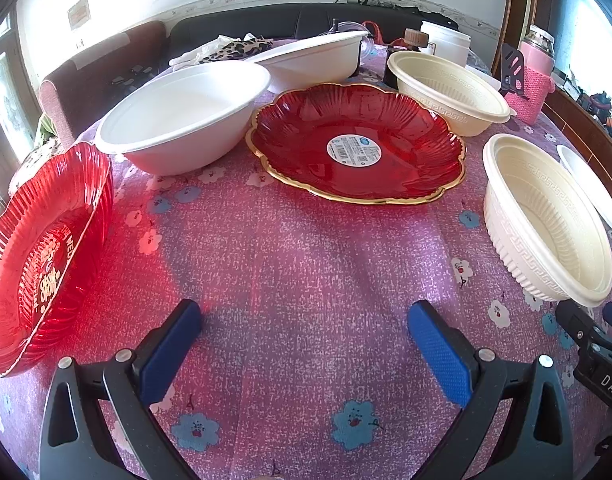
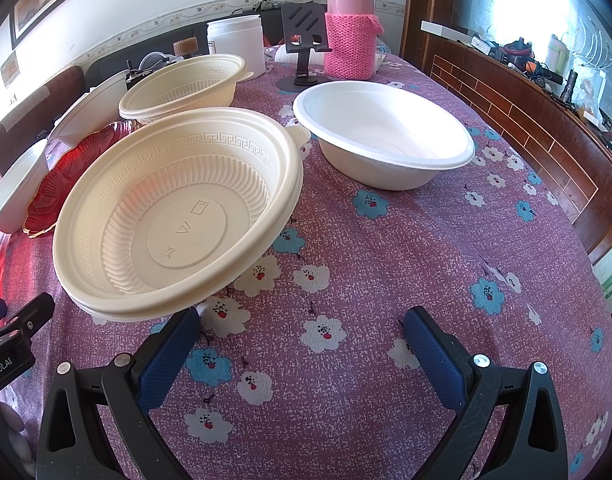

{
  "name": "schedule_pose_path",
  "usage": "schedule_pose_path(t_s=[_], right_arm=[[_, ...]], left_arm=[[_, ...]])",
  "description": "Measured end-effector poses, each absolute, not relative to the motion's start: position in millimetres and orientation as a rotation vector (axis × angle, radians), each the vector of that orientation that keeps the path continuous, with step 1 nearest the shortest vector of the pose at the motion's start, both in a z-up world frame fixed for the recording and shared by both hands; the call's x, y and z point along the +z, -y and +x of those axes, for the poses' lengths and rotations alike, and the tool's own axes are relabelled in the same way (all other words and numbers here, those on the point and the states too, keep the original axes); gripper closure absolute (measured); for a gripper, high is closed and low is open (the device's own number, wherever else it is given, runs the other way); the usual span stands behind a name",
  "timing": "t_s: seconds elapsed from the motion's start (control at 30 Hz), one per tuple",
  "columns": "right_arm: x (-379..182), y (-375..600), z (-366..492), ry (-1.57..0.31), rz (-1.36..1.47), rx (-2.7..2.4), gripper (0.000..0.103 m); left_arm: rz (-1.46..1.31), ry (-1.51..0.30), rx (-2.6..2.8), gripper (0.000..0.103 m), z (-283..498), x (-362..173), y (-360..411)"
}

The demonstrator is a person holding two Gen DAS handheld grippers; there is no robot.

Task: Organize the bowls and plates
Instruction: 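Move the right gripper toward the red scalloped plate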

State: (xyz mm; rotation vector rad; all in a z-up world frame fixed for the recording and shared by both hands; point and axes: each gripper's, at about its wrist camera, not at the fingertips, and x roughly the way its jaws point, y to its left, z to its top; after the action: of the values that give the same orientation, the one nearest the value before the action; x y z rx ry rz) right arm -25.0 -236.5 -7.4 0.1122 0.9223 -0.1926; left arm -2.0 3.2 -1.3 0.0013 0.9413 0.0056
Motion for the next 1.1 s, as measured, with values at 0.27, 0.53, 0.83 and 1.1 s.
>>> schedule_pose_path(t_s=[0.27,0.53,0.83,1.1], right_arm=[[-7.4,236.5,-24.9,-0.922,0.112,-0.193,0.001],[-5.1,240.6,-23.4,-0.971,0.139,-0.184,0.001],[-5.7,234.6,-48.7,-1.048,0.113,-0.149,0.001],[-2.0,234.9,-73.4,-1.079,0.118,-0.094,0.001]], left_arm=[[0.016,-0.984,-0.005,0.0,-1.3,0.4,0.2],[0.032,-0.994,-0.029,0.0,-17.0,1.0,4.0],[0.066,-1.008,-0.057,0.0,-44.0,2.8,2.8],[-0.019,-0.98,-0.108,0.0,-73.2,33.7,-26.5]])
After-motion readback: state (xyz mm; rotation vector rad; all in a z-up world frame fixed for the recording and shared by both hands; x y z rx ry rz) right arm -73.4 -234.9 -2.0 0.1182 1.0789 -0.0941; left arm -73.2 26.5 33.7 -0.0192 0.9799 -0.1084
